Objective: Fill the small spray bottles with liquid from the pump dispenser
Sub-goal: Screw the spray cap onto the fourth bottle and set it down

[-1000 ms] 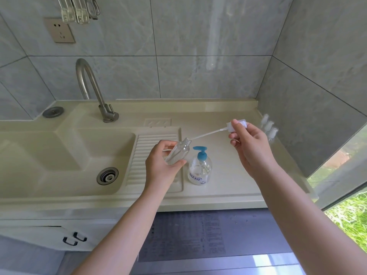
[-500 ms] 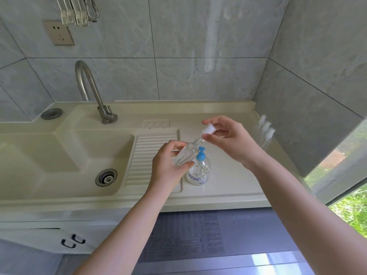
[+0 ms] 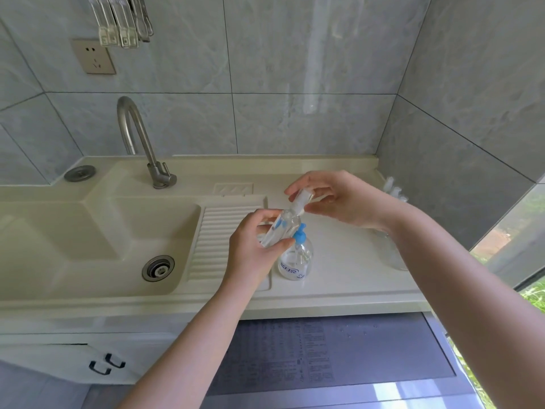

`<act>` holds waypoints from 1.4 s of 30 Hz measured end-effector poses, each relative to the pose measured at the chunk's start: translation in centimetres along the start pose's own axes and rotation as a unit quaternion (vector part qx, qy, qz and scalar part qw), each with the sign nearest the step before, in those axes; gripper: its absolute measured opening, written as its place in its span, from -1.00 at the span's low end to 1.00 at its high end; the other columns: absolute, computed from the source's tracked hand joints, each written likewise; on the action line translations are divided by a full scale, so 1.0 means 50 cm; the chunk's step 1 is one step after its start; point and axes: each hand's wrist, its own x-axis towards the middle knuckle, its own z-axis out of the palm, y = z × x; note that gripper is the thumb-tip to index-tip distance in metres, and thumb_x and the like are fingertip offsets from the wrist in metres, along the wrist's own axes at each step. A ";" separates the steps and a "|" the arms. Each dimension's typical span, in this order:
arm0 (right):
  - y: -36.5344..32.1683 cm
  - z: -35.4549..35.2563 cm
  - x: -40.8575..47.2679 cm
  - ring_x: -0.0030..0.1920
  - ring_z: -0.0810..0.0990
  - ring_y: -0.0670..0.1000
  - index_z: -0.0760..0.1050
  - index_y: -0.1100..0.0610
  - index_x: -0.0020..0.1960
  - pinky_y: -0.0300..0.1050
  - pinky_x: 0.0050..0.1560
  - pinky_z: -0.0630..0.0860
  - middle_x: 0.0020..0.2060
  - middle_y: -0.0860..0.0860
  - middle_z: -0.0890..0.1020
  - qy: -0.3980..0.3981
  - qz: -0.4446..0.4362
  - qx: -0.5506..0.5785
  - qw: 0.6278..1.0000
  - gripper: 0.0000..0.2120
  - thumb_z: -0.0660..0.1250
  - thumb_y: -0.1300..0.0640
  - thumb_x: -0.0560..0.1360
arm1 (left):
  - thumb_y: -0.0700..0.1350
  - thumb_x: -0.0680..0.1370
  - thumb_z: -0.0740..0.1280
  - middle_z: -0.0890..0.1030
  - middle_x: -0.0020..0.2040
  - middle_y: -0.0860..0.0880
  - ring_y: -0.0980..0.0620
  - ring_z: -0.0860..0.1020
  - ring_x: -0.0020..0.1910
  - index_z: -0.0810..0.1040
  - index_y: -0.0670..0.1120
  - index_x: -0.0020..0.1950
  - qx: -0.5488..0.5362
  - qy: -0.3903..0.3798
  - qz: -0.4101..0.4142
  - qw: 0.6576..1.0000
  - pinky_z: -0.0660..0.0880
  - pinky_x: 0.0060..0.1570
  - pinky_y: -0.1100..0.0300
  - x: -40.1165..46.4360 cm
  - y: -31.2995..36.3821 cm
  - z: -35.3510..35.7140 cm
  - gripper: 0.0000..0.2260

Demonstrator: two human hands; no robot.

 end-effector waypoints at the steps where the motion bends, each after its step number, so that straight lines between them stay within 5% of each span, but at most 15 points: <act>1: -0.002 -0.004 0.002 0.01 0.64 -0.20 0.61 -0.04 0.18 -0.22 0.13 0.55 0.01 -0.17 0.67 -0.002 0.010 -0.019 1.000 -0.75 0.42 0.21 0.55 | -0.16 0.35 0.59 0.63 0.06 0.23 0.17 0.58 0.09 0.57 0.15 0.06 -0.005 0.002 0.002 1.000 0.52 0.07 0.11 0.000 0.001 0.001 -0.61; 4: -0.019 -0.004 0.004 -0.21 0.67 -0.14 0.63 0.01 -0.02 -0.13 -0.12 0.60 -0.22 -0.12 0.70 0.016 0.065 -0.082 0.994 -0.88 0.45 -0.03 0.52 | -0.17 0.34 0.59 0.63 0.07 0.20 0.15 0.59 0.09 0.57 0.15 0.07 -0.013 0.009 0.013 1.000 0.55 0.11 0.04 -0.003 0.001 0.004 -0.60; 11: -0.068 0.049 0.011 -0.44 0.47 0.09 0.33 0.15 -0.45 -0.14 -0.39 0.32 -0.52 0.03 0.43 0.163 0.182 -0.339 0.908 -0.26 0.04 -0.48 0.52 | -0.22 0.34 0.58 0.61 0.04 0.17 0.24 0.58 0.04 0.56 0.15 0.06 0.018 0.017 0.068 0.997 0.51 0.04 0.25 -0.015 0.009 0.008 -0.58; 14: -0.076 0.041 0.006 -0.34 0.48 0.08 0.50 0.12 -0.31 -0.07 -0.27 0.37 -0.37 0.06 0.53 0.161 0.217 -0.319 0.908 -0.18 -0.16 -0.54 0.48 | -0.21 0.35 0.58 0.61 0.03 0.19 0.27 0.57 0.03 0.54 0.21 0.03 -0.005 0.018 0.047 0.999 0.49 -0.01 0.31 -0.020 0.014 0.008 -0.57; 16: -0.073 0.018 -0.003 -0.04 0.61 0.06 0.61 -0.11 0.10 0.04 0.04 0.53 -0.05 0.01 0.66 0.123 0.207 -0.132 0.962 -0.33 -0.01 -0.56 0.46 | -0.21 0.36 0.58 0.60 0.03 0.21 0.29 0.57 0.02 0.53 0.24 0.01 -0.012 0.021 0.042 0.999 0.48 -0.02 0.35 -0.021 0.016 0.009 -0.57; 18: -0.069 -0.005 -0.014 0.15 0.63 -0.04 0.51 -0.23 0.32 0.02 0.21 0.57 0.18 -0.08 0.63 0.063 0.145 0.050 0.986 -0.60 0.37 -0.25 0.50 | -0.19 0.35 0.58 0.61 0.04 0.21 0.29 0.57 0.02 0.54 0.24 0.02 -0.011 0.020 0.039 0.999 0.47 -0.03 0.34 -0.020 0.016 0.010 -0.58; 21: -0.045 -0.022 -0.026 0.09 0.68 -0.08 0.66 -0.03 0.17 -0.06 0.09 0.65 0.05 -0.07 0.71 0.010 0.098 0.136 0.986 -0.66 0.48 0.30 0.47 | -0.20 0.35 0.58 0.62 0.03 0.19 0.25 0.58 0.04 0.57 0.19 0.05 -0.013 0.017 0.046 0.999 0.50 -0.01 0.27 -0.021 0.015 0.015 -0.59; 23: -0.048 -0.015 -0.030 -0.06 0.71 -0.07 0.71 0.03 -0.07 -0.12 -0.02 0.67 -0.16 -0.06 0.74 0.064 0.109 0.090 0.988 -0.92 0.53 0.17 0.45 | -0.21 0.35 0.58 0.62 0.03 0.17 0.21 0.59 0.04 0.58 0.15 0.06 -0.014 0.019 0.056 0.998 0.50 -0.03 0.26 -0.023 0.014 0.023 -0.59; 26: -0.059 0.015 -0.030 -0.39 0.61 0.05 0.50 0.16 -0.41 -0.09 -0.34 0.54 -0.51 -0.01 0.59 0.200 0.153 -0.185 0.950 -0.41 0.37 -0.37 0.43 | -0.20 0.35 0.58 0.62 0.04 0.18 0.18 0.60 0.04 0.59 0.13 0.09 -0.025 0.012 0.049 0.998 0.52 -0.03 0.21 -0.027 0.016 0.039 -0.60; 28: -0.062 0.017 -0.035 -0.34 0.57 0.09 0.48 0.18 -0.37 -0.09 -0.29 0.48 -0.46 0.02 0.57 0.231 0.203 -0.250 0.918 -0.21 0.09 -0.57 0.42 | -0.20 0.35 0.58 0.63 0.04 0.17 0.18 0.61 0.03 0.59 0.13 0.09 -0.032 0.010 0.047 0.998 0.54 -0.03 0.16 -0.027 0.018 0.052 -0.59; 32: -0.054 -0.027 -0.065 0.09 0.66 -0.05 0.59 -0.11 0.26 -0.04 0.14 0.62 0.10 -0.09 0.69 0.095 0.176 0.044 0.979 -0.63 0.45 -0.16 0.48 | -0.20 0.34 0.58 0.63 0.04 0.16 0.18 0.61 0.02 0.58 0.16 0.07 -0.029 0.005 0.048 0.998 0.56 -0.04 0.15 -0.029 0.022 0.063 -0.59; 34: -0.040 -0.044 -0.085 0.08 0.68 -0.06 0.65 -0.02 0.20 -0.10 0.11 0.64 0.04 -0.07 0.72 0.079 0.163 0.137 0.974 -0.66 0.53 0.17 0.45 | -0.20 0.34 0.58 0.62 0.04 0.19 0.21 0.60 0.02 0.56 0.18 0.05 -0.021 -0.004 0.050 0.999 0.53 -0.01 0.20 -0.032 0.027 0.072 -0.59; 36: -0.036 -0.038 -0.088 -0.04 0.71 -0.09 0.71 0.02 -0.07 -0.18 -0.02 0.64 -0.17 -0.07 0.75 0.139 0.176 0.085 0.971 -0.87 0.57 0.05 0.40 | -0.20 0.34 0.58 0.62 0.02 0.20 0.21 0.60 0.01 0.56 0.18 0.03 -0.020 -0.003 0.054 0.998 0.52 -0.02 0.22 -0.035 0.029 0.080 -0.59; 38: -0.035 -0.021 -0.087 -0.23 0.69 -0.04 0.64 0.11 -0.29 -0.13 -0.15 0.62 -0.36 -0.01 0.70 0.211 0.198 -0.094 0.953 -0.57 0.49 -0.27 0.38 | -0.21 0.34 0.58 0.62 0.03 0.17 0.20 0.61 0.01 0.56 0.20 0.02 -0.025 -0.005 0.054 0.998 0.51 -0.06 0.24 -0.040 0.033 0.092 -0.58; 42: -0.036 -0.022 -0.104 -0.11 0.67 0.02 0.67 0.07 -0.05 -0.03 -0.02 0.62 -0.19 -0.01 0.72 0.239 0.229 -0.102 0.938 -0.33 0.20 -0.52 0.40 | -0.19 0.35 0.58 0.63 0.05 0.12 0.20 0.61 0.00 0.55 0.18 0.03 -0.018 -0.002 0.062 0.998 0.52 -0.08 0.30 -0.041 0.040 0.114 -0.61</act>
